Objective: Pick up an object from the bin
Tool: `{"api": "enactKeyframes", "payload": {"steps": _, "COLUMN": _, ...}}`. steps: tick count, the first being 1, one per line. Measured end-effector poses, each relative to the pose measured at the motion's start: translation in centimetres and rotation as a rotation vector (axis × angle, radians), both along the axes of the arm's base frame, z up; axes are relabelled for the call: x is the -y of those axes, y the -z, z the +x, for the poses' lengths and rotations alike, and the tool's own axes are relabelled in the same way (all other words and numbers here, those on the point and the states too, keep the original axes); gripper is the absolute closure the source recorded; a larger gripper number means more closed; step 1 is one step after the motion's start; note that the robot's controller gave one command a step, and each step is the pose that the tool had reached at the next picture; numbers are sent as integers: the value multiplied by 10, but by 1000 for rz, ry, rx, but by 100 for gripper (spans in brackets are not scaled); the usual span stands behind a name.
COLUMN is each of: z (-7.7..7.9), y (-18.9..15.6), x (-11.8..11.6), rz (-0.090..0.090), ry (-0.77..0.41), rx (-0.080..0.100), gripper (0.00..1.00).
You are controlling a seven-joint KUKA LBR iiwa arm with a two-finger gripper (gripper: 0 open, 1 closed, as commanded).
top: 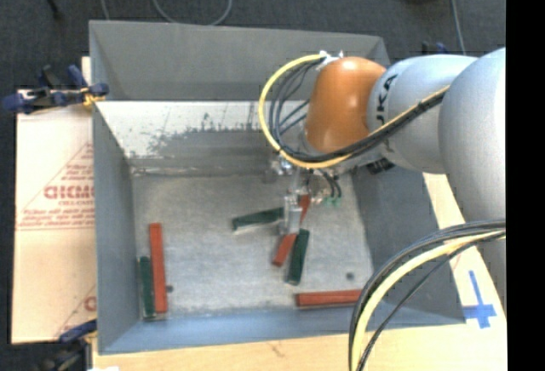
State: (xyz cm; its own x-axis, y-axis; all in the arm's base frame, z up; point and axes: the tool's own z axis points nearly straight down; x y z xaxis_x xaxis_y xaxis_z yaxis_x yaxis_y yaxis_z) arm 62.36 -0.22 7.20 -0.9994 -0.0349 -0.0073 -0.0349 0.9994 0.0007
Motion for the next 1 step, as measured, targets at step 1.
{"api": "enactKeyframes", "payload": {"steps": 1, "z": -35, "y": -1, "x": 0, "rz": 0, "ry": -4, "rx": -5, "gripper": 0}}
